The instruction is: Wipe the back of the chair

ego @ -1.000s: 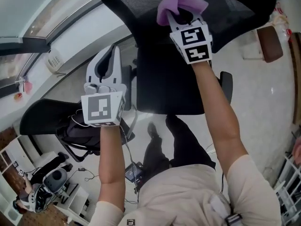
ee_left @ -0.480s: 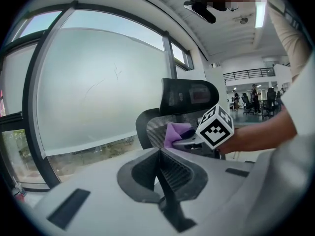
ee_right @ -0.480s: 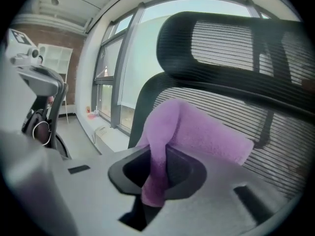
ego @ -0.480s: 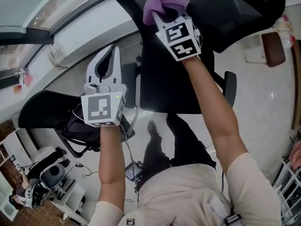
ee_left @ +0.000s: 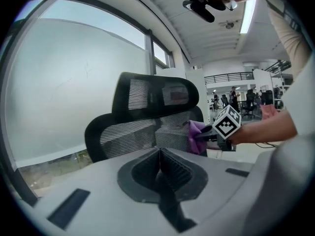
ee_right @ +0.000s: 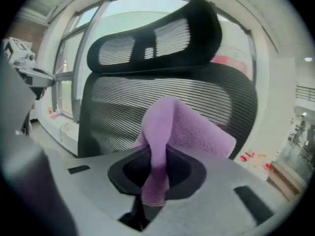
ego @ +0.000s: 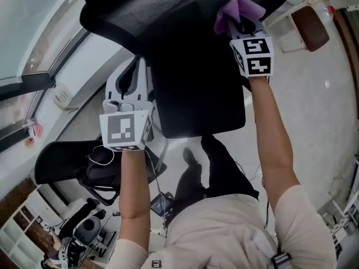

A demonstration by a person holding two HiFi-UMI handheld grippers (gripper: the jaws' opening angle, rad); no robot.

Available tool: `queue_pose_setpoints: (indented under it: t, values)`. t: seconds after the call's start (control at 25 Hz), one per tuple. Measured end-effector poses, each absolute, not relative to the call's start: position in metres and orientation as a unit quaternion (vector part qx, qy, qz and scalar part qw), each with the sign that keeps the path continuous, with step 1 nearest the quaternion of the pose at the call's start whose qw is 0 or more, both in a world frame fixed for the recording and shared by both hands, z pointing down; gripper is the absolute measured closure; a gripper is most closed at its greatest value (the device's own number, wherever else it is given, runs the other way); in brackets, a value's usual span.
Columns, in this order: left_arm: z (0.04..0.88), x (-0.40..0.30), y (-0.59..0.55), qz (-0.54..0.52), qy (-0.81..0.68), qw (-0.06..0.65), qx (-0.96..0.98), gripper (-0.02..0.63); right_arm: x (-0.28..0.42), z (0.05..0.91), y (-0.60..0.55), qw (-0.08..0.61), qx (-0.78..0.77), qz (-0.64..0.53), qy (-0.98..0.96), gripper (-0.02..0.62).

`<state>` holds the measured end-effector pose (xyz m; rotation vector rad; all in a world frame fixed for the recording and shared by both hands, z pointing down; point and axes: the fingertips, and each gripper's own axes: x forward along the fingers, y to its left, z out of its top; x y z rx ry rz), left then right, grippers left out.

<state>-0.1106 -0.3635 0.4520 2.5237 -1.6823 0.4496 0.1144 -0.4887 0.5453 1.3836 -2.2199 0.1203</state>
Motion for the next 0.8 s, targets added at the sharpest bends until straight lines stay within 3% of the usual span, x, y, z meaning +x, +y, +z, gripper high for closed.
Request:
queue_pose_setpoints:
  t: [0.12, 0.32, 0.56, 0.8]
  values:
    - [0.453, -0.079, -0.374, 0.147, -0.528, 0.038, 0.836, 0.598, 0.18, 0.547, -0.491, 0.26, 0.554, 0.065, -0.789, 0.545]
    - [0.457, -0.04, -0.379, 0.148, -0.503, 0.037, 0.851, 0.598, 0.201, 0.545, -0.49, 0.264, 0.555, 0.066, -0.786, 0.545]
    - [0.45, -0.061, -0.381, 0.145, -0.522, 0.038, 0.839, 0.598, 0.171, 0.539, -0.501, 0.257, 0.538, 0.064, -0.8, 0.546]
    - [0.448, -0.101, -0.361, 0.14, -0.565, 0.049, 0.812, 0.598, 0.095, 0.534, -0.494, 0.25, 0.483, 0.043, -0.838, 0.546]
